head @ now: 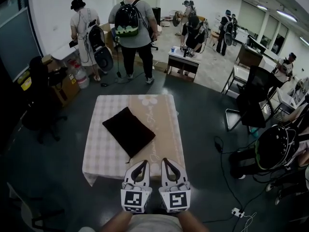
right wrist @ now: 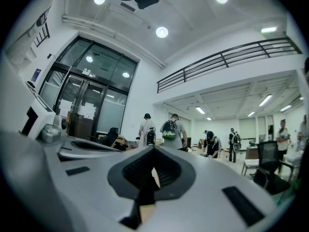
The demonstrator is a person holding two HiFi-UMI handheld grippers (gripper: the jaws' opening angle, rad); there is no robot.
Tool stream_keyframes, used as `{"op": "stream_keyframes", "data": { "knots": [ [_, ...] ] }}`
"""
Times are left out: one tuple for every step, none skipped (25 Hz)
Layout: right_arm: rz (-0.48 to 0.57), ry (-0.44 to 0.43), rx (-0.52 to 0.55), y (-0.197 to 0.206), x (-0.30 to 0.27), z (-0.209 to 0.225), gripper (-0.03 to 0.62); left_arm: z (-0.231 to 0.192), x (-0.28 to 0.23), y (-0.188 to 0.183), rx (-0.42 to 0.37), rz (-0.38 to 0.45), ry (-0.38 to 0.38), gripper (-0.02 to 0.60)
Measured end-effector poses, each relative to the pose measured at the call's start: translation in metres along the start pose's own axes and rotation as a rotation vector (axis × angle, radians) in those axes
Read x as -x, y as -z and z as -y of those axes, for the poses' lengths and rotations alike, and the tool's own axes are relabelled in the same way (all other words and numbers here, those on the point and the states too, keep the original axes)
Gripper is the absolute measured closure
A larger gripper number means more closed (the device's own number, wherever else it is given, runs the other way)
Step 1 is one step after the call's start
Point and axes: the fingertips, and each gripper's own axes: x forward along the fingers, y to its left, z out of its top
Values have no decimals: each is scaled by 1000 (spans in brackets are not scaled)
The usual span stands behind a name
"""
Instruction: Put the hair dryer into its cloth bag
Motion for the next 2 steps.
{"op": "stream_keyframes", "data": {
  "knots": [
    [1,1,0,0,0,1,579,2,-1,0,0,1,2,574],
    [2,2,1,-1,1,2,579,3,-2,-1,0,1,4,574]
  ]
}}
